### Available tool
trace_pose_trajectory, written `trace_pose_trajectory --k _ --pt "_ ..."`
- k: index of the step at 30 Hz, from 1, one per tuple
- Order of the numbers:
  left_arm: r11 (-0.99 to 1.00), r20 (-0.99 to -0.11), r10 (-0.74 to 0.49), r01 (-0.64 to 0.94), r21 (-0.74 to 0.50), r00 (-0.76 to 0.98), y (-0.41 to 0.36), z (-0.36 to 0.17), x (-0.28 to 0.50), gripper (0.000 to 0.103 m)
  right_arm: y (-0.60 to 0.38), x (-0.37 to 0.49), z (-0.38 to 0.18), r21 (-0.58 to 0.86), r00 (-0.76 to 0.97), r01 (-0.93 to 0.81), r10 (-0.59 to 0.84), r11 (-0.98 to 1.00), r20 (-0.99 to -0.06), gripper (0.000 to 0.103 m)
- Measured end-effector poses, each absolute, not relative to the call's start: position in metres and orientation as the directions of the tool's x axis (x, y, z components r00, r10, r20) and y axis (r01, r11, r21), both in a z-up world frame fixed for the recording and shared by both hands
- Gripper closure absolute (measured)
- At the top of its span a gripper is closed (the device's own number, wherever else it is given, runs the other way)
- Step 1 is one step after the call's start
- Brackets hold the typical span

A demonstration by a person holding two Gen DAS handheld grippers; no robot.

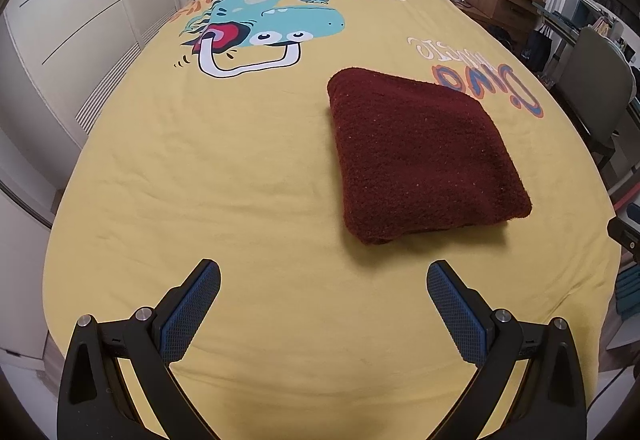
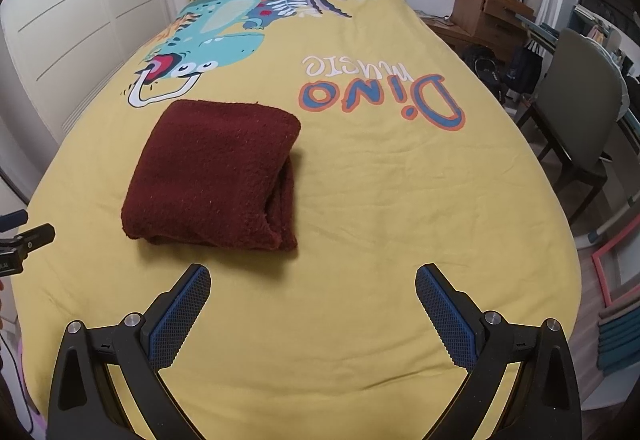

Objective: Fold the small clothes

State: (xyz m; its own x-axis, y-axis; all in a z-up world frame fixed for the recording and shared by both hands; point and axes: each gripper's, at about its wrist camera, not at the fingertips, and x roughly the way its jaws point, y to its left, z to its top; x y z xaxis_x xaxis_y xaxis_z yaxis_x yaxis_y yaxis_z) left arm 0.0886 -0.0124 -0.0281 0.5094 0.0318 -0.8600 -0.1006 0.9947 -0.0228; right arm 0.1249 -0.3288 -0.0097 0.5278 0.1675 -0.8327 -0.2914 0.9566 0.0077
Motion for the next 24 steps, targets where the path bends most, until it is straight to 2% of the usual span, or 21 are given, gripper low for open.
trace_pose_trajectory --k 24 --pt "0.995 -0.842 0.047 -0.101 -0.009 0.538 -0.0151 -0.0201 0.083 0.001 -0.3272 0.1257 -0.0123 0.004 0.51 -0.296 0.161 0.955 -0.845 0.001"
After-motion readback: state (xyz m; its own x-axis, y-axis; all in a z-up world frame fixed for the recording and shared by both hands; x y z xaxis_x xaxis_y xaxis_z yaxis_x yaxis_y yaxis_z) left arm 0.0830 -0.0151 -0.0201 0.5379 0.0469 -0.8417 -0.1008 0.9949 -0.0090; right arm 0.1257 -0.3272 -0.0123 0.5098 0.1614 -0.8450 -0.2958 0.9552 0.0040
